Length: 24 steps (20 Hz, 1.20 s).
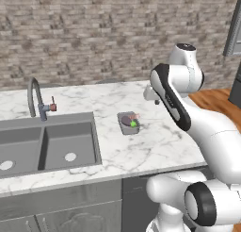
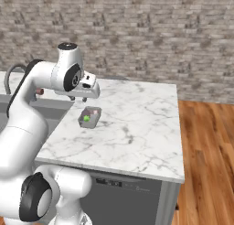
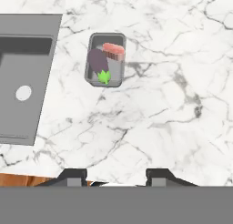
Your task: Place the tupperware on the second highest shelf of the fridge. Make space for the tupperware among the existing items by rearranging them on the shelves if needed. Close the fridge door when finished.
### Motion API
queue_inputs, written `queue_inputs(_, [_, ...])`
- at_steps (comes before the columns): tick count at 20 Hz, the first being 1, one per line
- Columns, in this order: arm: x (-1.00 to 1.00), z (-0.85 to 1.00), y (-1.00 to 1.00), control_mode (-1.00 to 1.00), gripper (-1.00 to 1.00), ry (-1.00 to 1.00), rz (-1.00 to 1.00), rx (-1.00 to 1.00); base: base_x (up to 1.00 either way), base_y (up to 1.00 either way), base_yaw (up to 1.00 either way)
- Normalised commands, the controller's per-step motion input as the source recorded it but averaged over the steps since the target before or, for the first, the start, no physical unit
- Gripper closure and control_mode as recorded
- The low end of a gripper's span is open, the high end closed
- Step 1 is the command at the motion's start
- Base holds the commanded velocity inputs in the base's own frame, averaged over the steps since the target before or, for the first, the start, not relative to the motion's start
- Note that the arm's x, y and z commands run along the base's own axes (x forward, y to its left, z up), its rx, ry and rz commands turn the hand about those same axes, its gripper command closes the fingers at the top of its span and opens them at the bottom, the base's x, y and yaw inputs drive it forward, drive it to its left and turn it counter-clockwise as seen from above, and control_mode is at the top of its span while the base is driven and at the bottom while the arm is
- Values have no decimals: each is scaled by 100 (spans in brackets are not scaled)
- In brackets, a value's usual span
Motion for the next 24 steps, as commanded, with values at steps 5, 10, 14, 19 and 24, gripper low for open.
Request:
queue_inputs(5, [16, -12, 0, -100, -100, -7, -3, 0, 0, 0, 0])
queue_inputs(10, [26, -37, 0, -100, -100, -10, 0, 0, 0, 0, 0])
queue_inputs(14, [40, -49, 0, -100, -100, -2, 0, 0, 0, 0, 0])
queue_inputs(19, [45, -42, 0, -100, -100, 0, 0, 0, 0, 0, 0])
queue_inputs(24, [48, -34, 0, -100, -100, 0, 0, 0, 0, 0, 0])
